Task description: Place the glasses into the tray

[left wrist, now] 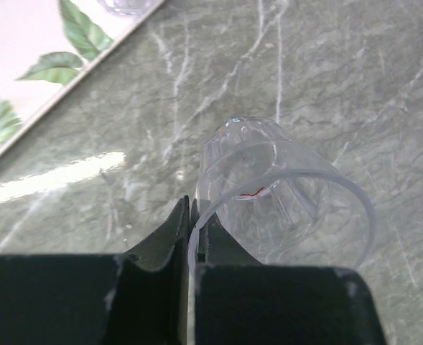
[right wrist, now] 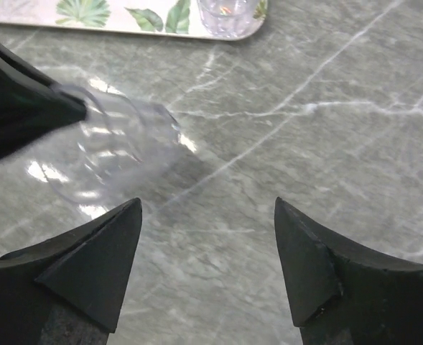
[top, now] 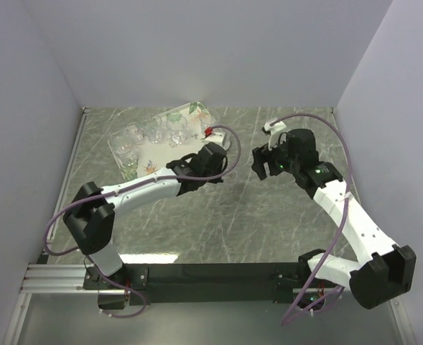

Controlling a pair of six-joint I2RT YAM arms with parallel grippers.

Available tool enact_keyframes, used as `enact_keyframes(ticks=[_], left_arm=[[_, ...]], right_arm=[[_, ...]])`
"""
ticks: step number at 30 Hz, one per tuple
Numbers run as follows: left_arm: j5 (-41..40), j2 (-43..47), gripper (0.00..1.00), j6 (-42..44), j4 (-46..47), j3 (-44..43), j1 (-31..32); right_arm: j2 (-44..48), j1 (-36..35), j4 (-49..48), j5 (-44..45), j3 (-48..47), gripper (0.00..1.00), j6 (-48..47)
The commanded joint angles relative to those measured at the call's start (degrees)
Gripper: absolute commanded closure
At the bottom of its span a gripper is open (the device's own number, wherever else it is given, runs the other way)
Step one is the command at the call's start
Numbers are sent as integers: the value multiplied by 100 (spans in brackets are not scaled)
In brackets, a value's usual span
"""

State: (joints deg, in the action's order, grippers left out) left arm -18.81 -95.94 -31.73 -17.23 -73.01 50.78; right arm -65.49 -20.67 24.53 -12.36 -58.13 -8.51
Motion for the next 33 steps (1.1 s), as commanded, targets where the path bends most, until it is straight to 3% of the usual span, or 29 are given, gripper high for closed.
enact_keyframes(ticks=[1,8,17,33], left_arm=[[-378,523,100,193,326,138,-86],[-308,893,100,325,186,481,-683],[315,1209,100,281,-69,631,-2150],[958,86,100,-80,-228,7,-3487]], right_arm=[[318,317,322,-661,-120,17,-676],[739,1011,386,-1383,231,12,-1319],[837,1811,26,-1427,671,11,-1241],[924,2699,-318,-2077,1067,11,-968]])
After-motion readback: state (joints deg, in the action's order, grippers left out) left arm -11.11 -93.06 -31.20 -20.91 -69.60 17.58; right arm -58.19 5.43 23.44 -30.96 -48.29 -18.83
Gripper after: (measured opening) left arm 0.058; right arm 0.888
